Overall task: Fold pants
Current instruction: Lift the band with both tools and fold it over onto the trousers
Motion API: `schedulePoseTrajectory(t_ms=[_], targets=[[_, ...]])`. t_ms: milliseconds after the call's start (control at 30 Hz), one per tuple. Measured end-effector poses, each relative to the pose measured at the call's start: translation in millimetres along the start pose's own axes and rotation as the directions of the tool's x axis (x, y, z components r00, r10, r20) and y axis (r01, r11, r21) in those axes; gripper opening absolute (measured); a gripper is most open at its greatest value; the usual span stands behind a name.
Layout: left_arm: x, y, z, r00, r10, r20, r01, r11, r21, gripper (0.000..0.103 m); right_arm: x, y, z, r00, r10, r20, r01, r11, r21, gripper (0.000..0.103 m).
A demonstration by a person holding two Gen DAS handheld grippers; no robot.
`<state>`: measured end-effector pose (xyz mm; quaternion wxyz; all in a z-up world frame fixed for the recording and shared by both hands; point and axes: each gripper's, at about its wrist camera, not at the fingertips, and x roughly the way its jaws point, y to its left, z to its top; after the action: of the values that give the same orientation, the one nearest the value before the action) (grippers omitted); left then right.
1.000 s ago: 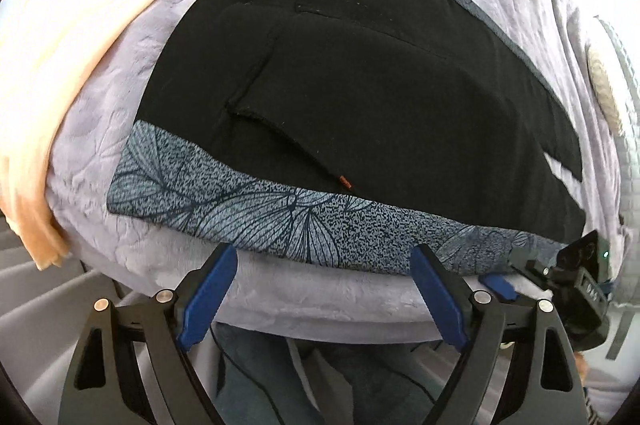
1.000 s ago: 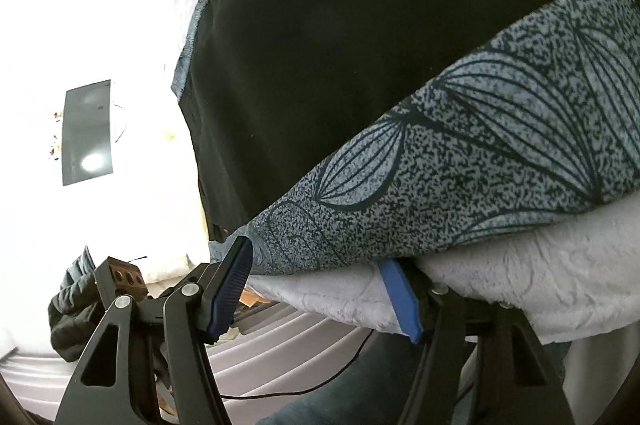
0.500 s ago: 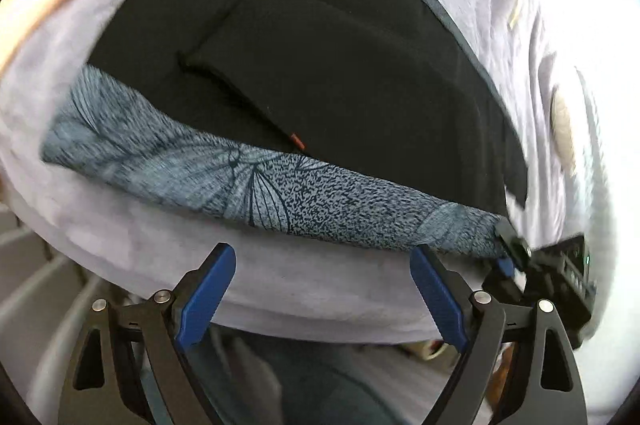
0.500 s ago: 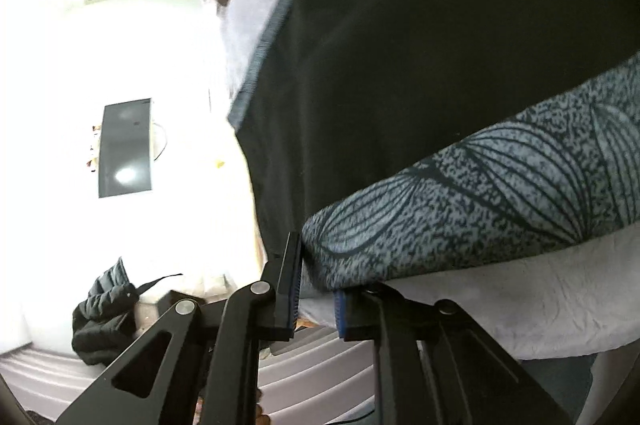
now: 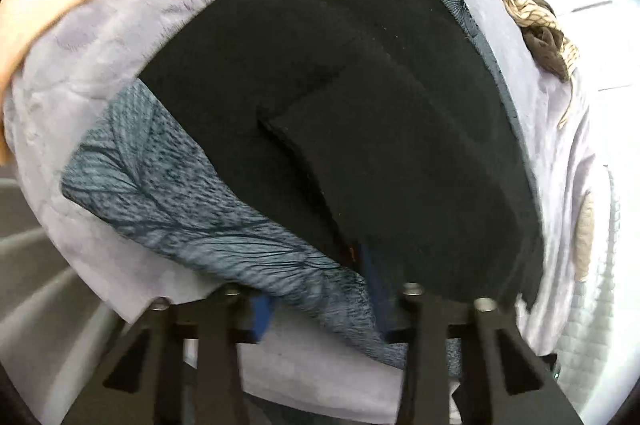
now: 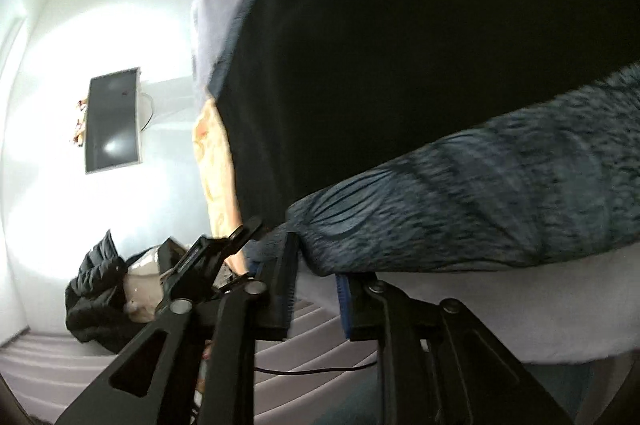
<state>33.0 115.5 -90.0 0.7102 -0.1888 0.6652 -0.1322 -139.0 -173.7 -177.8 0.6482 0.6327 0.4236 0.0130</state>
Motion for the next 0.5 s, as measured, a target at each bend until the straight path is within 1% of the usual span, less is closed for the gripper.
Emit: schedulePoseTrajectory(t_ms=[33, 67, 100, 133, 200, 267, 333, 367, 400, 433, 500], targets=[[-5, 5, -2, 1.0, -0.001, 0.012, 0.0, 1.0, 0.004, 0.029, 1, -6, 1, 1.0, 0.004, 0.002, -0.004, 1.0, 0.015, 0.024], [-11, 4, -5, 1.0, 0.009, 0.025, -0.009, 1.0, 0.006, 0.024, 0, -12, 3, 1.0, 0.02, 0.004, -0.02, 0.999, 0.039, 0.019], [-18, 1, -7, 0.999, 0.024, 0.037, -0.024, 1.0, 0.014, 0.022, -1, -15, 4, 1.0, 0.025, 0.007, -0.026, 0.999, 0.048, 0.016], [-24, -3, -11, 0.998, 0.029, 0.048, -0.03, 0.999, 0.02, 0.022, -5, -10, 5, 1.0, 0.026, 0.015, -0.027, 0.999, 0.031, 0.012], [-42, -17, -13, 0.996, 0.044, 0.082, -0.048, 0.998, 0.047, 0.022, -14, 16, 6, 1.0, -0.005, 0.018, 0.007, 0.997, -0.072, 0.01], [-58, -39, -9, 0.992, 0.051, 0.117, -0.061, 0.995, 0.08, 0.022, -22, 47, 7, 0.998, -0.052, 0.029, 0.056, 0.981, -0.188, 0.009], [-69, -58, 1, 0.988, 0.052, 0.147, -0.07, 0.991, 0.118, 0.022, -32, 82, 15, 0.994, -0.096, 0.047, 0.106, 0.949, -0.296, 0.009], [-77, -73, 9, 0.984, 0.047, 0.171, -0.075, 0.985, 0.156, 0.022, -39, 105, 26, 0.991, -0.119, 0.058, 0.131, 0.926, -0.353, 0.009], [-78, -84, 18, 0.982, 0.043, 0.182, -0.076, 0.981, 0.176, 0.022, -41, 118, 35, 0.99, -0.124, 0.063, 0.139, 0.916, -0.375, 0.009], [-79, -97, 28, 0.981, 0.033, 0.194, -0.074, 0.976, 0.206, 0.022, -41, 118, 35, 0.99, -0.124, 0.063, 0.139, 0.916, -0.375, 0.009], [-74, -125, 56, 0.978, 0.005, 0.209, -0.062, 0.962, 0.268, 0.022, -42, 138, 63, 0.988, -0.135, 0.071, 0.152, 0.903, -0.402, 0.009]])
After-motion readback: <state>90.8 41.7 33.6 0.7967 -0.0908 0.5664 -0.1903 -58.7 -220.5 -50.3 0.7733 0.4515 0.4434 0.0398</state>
